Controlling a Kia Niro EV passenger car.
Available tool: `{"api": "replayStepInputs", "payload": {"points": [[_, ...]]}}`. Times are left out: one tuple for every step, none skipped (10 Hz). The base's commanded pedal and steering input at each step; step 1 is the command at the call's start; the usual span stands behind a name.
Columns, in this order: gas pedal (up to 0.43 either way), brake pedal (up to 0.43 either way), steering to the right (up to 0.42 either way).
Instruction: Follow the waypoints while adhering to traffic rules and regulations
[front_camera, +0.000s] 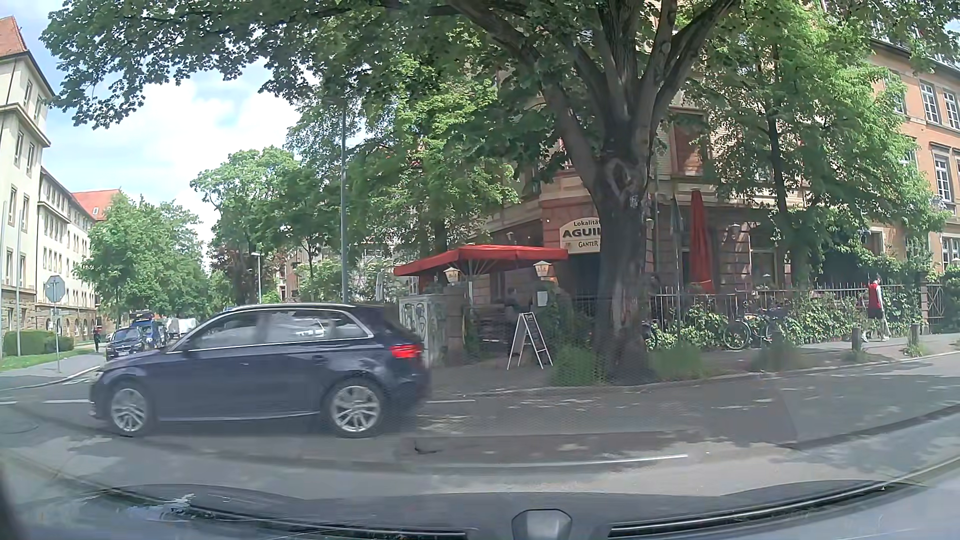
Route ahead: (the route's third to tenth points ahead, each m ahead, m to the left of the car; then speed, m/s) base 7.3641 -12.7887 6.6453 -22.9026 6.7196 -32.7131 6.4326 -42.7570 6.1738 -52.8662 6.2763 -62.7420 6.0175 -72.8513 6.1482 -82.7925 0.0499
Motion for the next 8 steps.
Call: {"api": "replayStepInputs", "payload": {"points": [[0.039, 0.0, 0.499], [0.059, 0.0, 0.499], [0.087, 0.0, 0.499], [0.118, 0.0, 0.499], [0.118, 0.0, 0.499], [0.138, 0.0, 0.499], [0.157, 0.0, 0.5], [0.169, 0.0, 0.501]]}}
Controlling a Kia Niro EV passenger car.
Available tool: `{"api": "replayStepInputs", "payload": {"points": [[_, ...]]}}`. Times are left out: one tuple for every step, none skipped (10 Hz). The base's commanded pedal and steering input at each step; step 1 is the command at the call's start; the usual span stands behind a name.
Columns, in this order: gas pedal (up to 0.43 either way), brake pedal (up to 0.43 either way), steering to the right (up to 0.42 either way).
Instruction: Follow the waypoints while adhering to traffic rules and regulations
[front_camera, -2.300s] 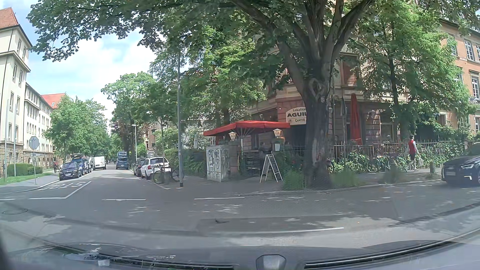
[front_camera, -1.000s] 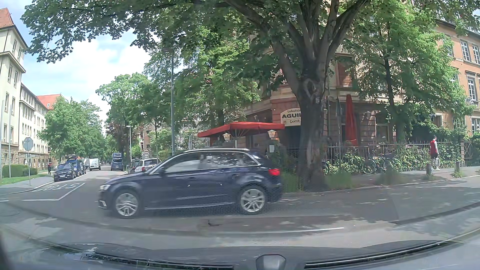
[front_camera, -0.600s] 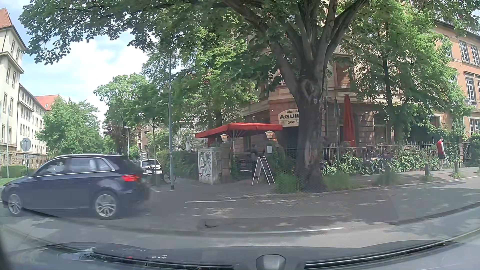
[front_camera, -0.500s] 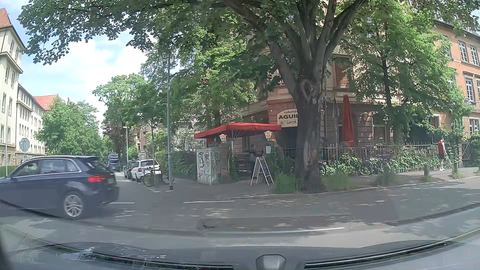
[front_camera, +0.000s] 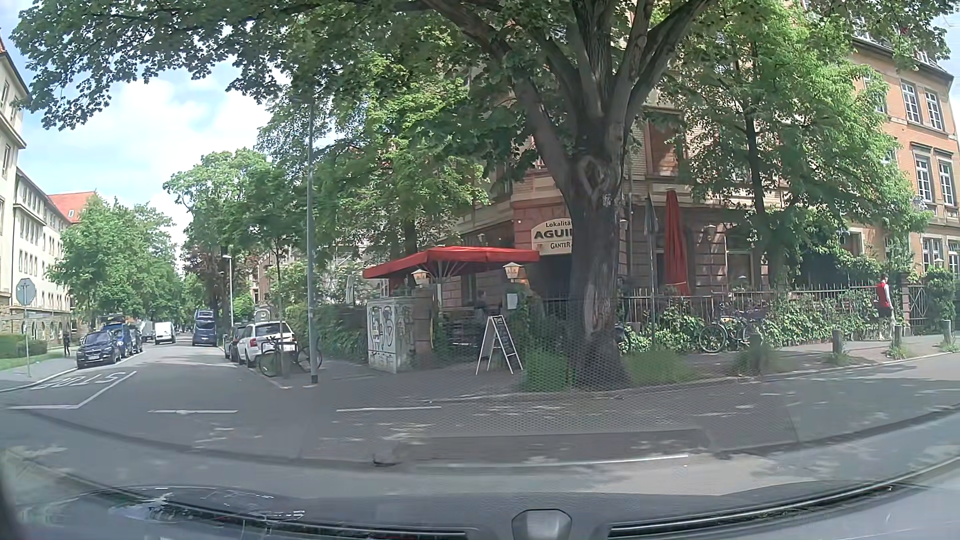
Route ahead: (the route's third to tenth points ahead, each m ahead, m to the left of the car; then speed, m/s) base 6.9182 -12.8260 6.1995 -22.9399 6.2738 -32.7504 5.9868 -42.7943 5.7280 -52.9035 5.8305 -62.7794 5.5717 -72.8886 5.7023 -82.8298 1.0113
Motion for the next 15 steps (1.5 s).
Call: {"api": "replayStepInputs", "payload": {"points": [[0.169, 0.0, 0.505], [0.169, 0.0, 0.509], [0.169, 0.0, 0.512], [0.169, 0.0, 0.517], [0.169, 0.0, 0.527], [0.169, 0.0, 0.535], [0.169, 0.0, 0.545], [0.169, 0.0, 0.552], [0.169, 0.0, 0.556], [0.169, 0.0, 0.559], [0.169, 0.0, 0.558], [0.169, 0.0, 0.559], [0.169, 0.0, 0.563], [0.169, 0.0, 0.566], [0.169, 0.0, 0.571]]}}
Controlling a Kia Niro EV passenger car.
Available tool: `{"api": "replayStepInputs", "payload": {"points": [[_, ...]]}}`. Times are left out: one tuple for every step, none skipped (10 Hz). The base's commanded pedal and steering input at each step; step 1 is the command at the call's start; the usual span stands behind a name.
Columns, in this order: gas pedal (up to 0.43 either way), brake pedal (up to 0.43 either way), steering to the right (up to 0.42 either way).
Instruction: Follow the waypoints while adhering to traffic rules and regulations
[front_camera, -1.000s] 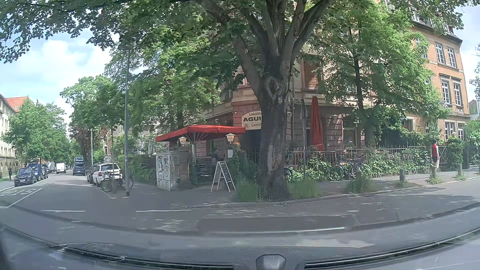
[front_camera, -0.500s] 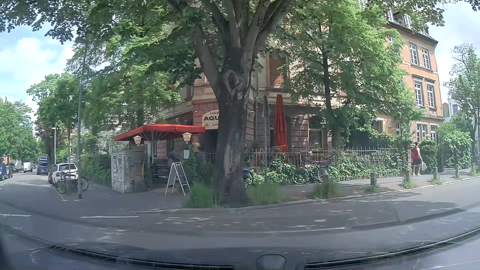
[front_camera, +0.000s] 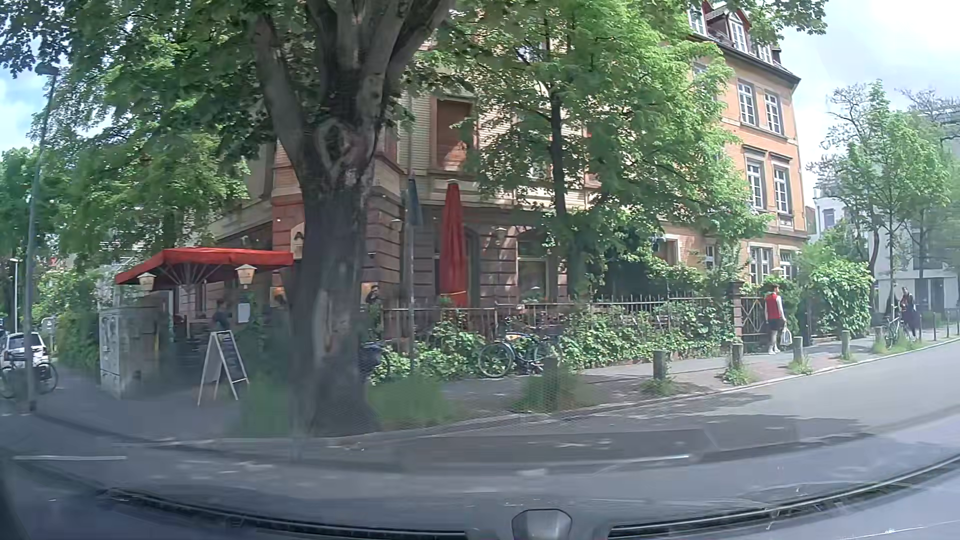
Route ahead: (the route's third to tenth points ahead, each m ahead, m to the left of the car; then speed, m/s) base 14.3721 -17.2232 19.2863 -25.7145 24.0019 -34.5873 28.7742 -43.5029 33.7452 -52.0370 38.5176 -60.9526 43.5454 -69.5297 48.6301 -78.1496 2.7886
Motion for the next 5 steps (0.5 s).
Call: {"api": "replayStepInputs", "payload": {"points": [[0.169, 0.0, 0.576], [0.169, 0.0, 0.578], [0.169, 0.0, 0.577], [0.169, 0.0, 0.573], [0.169, 0.0, 0.566]]}}
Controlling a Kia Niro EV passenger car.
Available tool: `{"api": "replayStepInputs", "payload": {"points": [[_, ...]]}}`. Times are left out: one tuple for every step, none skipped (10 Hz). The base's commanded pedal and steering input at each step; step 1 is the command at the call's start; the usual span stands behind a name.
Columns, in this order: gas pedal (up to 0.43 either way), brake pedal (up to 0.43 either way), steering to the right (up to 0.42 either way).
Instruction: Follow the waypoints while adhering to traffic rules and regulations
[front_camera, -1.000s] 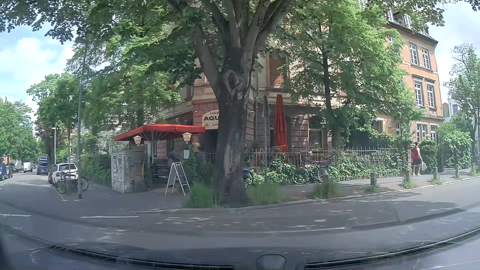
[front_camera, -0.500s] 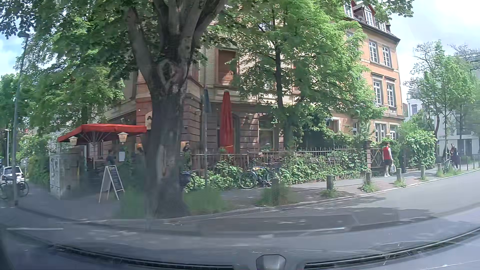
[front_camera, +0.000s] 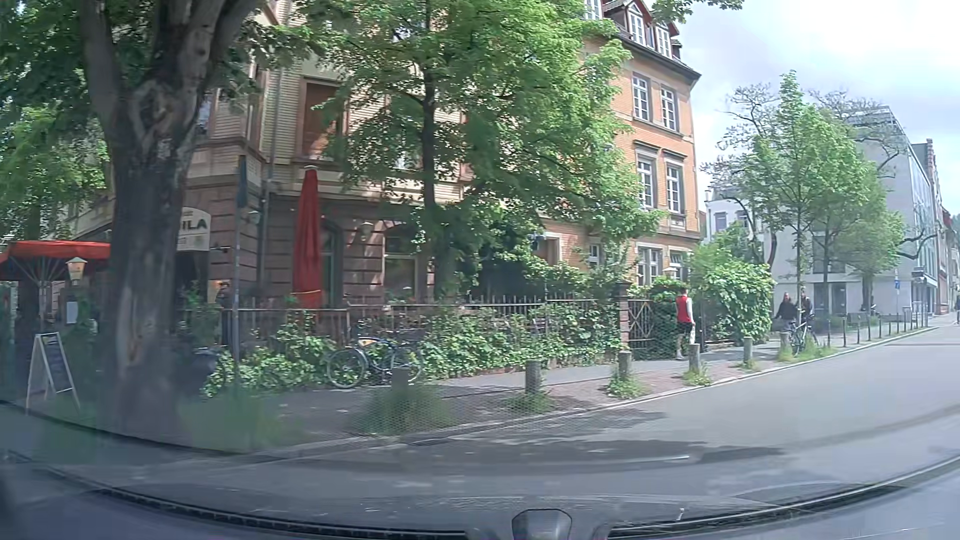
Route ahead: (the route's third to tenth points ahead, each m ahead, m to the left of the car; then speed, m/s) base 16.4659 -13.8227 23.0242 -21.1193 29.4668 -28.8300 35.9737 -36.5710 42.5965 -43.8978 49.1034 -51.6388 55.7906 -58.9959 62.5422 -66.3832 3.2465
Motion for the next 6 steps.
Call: {"api": "replayStepInputs", "payload": {"points": [[0.169, 0.0, 0.56], [0.169, 0.0, 0.549], [0.169, 0.0, 0.543], [0.169, 0.0, 0.539], [0.169, 0.0, 0.536], [0.169, 0.0, 0.526]]}}
